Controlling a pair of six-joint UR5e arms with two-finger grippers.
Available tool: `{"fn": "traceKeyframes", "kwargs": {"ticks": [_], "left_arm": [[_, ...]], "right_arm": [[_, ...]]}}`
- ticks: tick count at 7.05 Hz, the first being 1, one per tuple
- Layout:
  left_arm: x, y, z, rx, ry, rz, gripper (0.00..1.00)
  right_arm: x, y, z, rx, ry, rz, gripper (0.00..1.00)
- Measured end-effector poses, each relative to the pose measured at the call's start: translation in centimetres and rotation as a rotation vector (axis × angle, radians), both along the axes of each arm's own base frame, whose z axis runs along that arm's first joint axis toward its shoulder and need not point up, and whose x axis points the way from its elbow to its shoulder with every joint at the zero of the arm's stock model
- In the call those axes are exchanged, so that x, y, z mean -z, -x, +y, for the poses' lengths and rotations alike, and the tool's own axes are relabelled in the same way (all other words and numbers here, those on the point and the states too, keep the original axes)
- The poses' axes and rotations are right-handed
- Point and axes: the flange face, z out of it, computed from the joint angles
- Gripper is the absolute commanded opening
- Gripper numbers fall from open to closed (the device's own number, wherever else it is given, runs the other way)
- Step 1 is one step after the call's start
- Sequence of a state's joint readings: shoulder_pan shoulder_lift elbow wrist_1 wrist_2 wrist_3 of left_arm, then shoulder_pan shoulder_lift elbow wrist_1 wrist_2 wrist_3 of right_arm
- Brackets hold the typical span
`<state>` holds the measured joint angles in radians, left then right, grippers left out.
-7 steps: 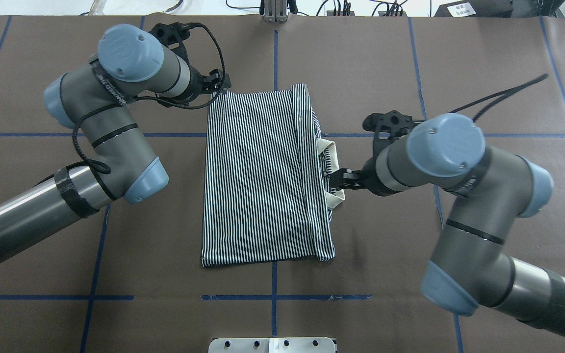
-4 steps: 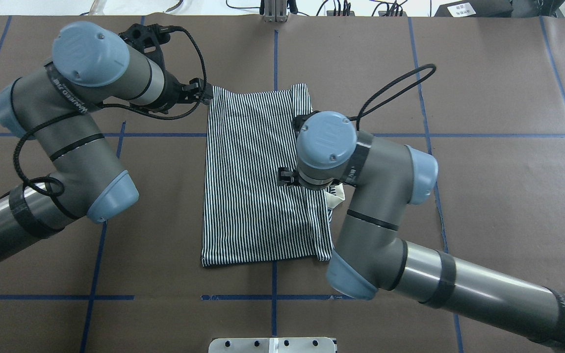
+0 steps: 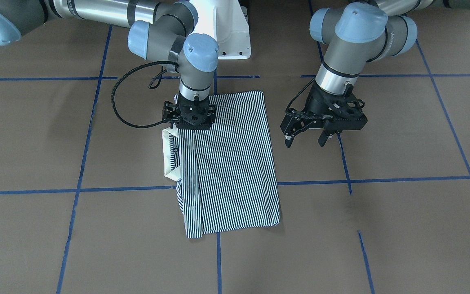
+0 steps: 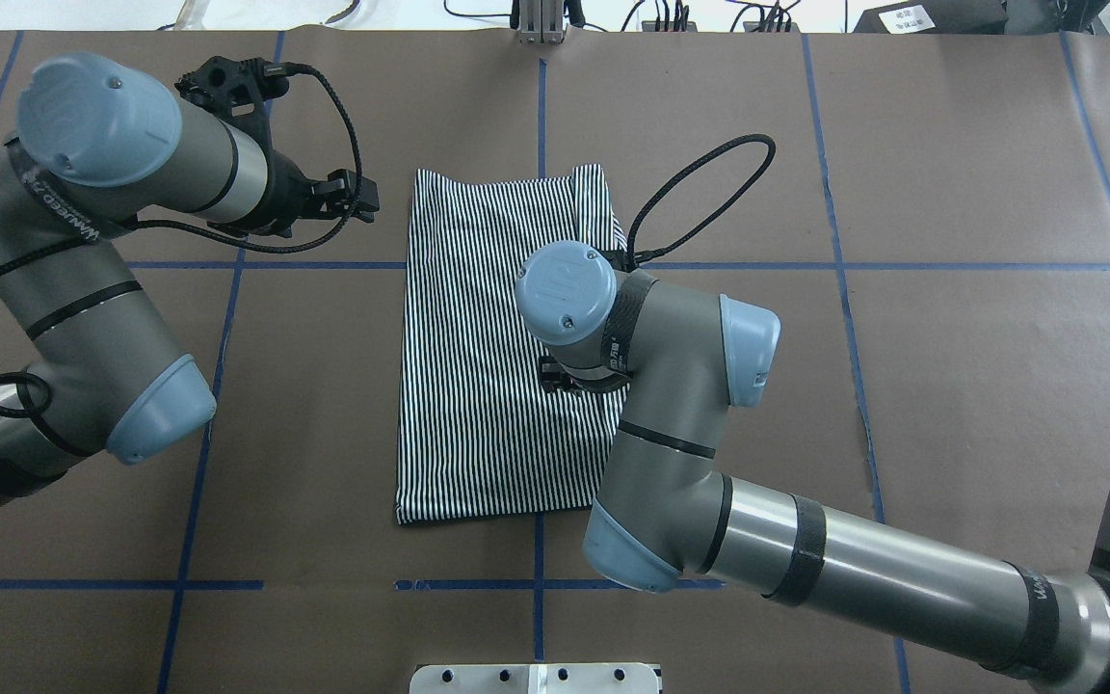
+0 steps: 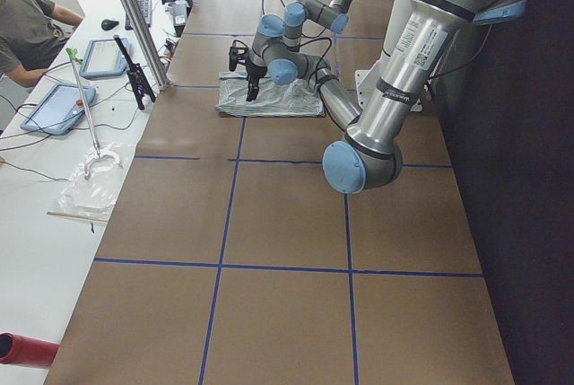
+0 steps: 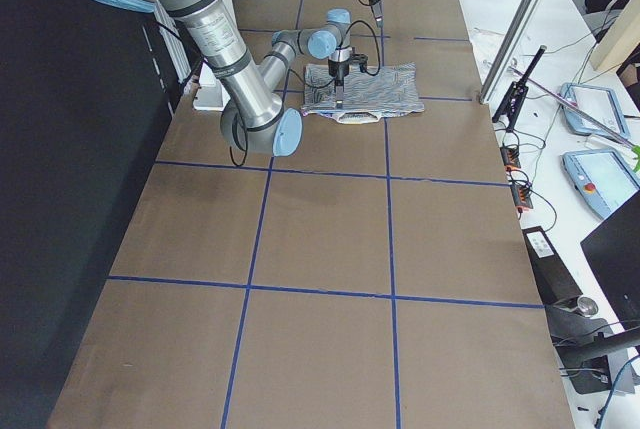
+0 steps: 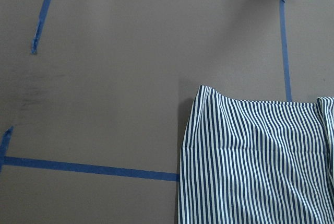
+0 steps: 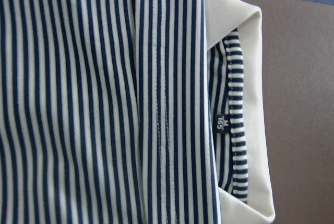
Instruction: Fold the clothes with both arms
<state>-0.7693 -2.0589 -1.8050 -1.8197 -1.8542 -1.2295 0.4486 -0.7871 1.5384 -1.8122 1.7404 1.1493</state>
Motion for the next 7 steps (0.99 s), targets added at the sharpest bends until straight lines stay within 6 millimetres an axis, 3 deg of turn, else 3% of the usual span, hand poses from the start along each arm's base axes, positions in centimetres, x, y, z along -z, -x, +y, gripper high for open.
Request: {"fn": "traceKeyframes", "kwargs": {"ticks": [3,7], "left_arm": [[-0.5,0.3,0.1,0.002,0.003,-0.004,1.0],[-0.9,0.2,-0.1,0.001,0.009,-0.008,1.0]], "right_arm": [[-1.2,0.9,1.4,0.038,-0.008,0.041,1.0],[-1.4,0.8,1.5,0.067,-0.018,0.059,1.0]]}}
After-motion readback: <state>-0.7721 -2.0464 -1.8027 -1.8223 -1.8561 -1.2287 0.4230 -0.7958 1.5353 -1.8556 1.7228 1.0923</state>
